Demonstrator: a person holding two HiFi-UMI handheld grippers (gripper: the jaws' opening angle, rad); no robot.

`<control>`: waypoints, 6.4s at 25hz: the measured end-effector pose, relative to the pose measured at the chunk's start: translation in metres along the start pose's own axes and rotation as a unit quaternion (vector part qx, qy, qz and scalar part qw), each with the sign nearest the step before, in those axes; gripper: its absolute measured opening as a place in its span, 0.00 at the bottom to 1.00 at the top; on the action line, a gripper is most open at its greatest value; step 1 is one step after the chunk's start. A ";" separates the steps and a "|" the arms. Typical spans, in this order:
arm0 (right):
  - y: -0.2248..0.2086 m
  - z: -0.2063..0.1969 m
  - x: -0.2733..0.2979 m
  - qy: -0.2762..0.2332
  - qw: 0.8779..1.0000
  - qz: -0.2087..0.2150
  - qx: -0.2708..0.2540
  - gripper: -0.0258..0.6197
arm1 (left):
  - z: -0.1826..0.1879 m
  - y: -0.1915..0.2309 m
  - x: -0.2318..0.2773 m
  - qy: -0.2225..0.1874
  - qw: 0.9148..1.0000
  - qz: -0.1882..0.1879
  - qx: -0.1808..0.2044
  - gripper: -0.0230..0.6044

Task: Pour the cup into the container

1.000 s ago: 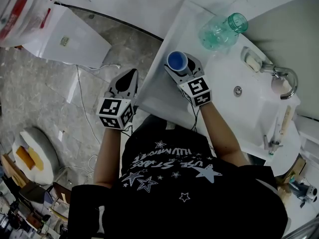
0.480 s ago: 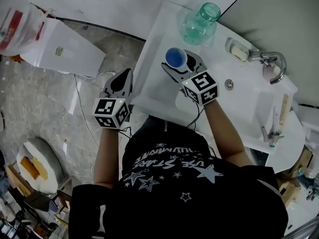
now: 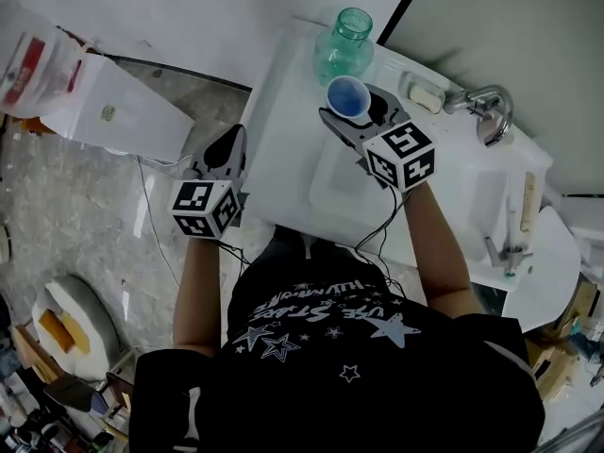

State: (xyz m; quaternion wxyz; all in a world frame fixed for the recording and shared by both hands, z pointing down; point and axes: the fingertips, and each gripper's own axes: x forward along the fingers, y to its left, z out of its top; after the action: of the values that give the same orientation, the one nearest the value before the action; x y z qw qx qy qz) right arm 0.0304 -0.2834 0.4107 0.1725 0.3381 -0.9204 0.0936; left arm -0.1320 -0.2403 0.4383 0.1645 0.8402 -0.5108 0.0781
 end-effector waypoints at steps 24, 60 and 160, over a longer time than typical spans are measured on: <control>-0.126 0.075 -0.026 0.049 0.991 -0.113 -0.047 0.49 | 0.077 -0.022 0.056 -0.042 0.997 -0.048 0.042 0.05; -0.176 0.097 0.008 0.202 0.878 -0.231 -0.368 0.49 | 0.083 -0.001 0.108 -0.039 0.996 -0.072 0.028 0.05; 0.058 -0.030 0.082 -0.001 0.989 0.053 -0.136 0.50 | -0.046 0.012 -0.017 0.031 0.999 0.031 -0.024 0.05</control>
State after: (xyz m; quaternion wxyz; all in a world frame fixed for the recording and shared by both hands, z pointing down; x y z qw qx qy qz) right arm -0.0585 -0.2791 0.4663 0.2103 0.2623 -0.9415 -0.0240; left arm -0.1491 -0.2148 0.4788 0.1974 0.8169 -0.5332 0.0967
